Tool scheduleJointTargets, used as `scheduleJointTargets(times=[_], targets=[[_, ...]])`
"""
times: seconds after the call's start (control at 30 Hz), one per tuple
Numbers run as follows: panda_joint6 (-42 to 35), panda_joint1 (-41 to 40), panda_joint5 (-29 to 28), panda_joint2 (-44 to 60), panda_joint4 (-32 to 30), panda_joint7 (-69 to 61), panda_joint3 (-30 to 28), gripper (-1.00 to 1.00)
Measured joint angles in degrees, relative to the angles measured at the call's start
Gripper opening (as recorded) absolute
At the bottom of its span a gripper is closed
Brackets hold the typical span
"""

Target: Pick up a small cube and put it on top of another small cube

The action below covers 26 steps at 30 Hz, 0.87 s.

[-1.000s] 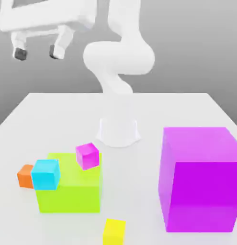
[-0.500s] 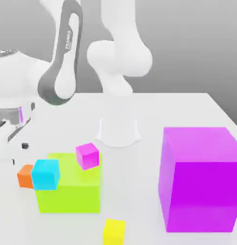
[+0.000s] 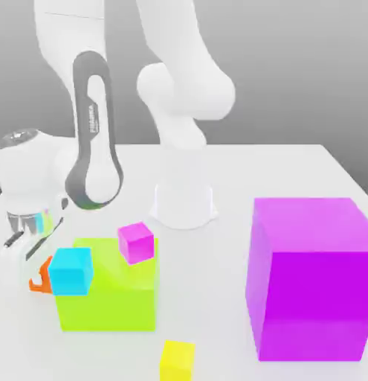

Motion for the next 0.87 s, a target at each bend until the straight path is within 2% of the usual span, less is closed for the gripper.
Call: scheduleJointTargets(times=[0.13, 0.27, 0.47, 0.6, 0.73, 0.77, 0.87], targets=[[-5.86, 0.13, -4.27, -7.41, -0.36, 2.16, -1.58, -1.0], [-9.85, 6.11, -8.7, -8.45, 6.65, 1.01, 1.23, -1.0], [-16.97, 20.41, -12.75, -7.17, 17.94, -0.65, 8.56, -1.0], [-19.66, 27.7, -9.16, -4.88, 16.66, 1.04, 14.07, -1.0], [-14.13, 29.18, -10.54, 1.93, 16.07, 3.43, 13.79, -1.0], [-12.36, 29.61, -11.25, 3.88, 16.13, 3.98, 13.31, 1.0], [-12.36, 29.61, -11.25, 3.88, 16.13, 3.98, 13.31, 1.0]])
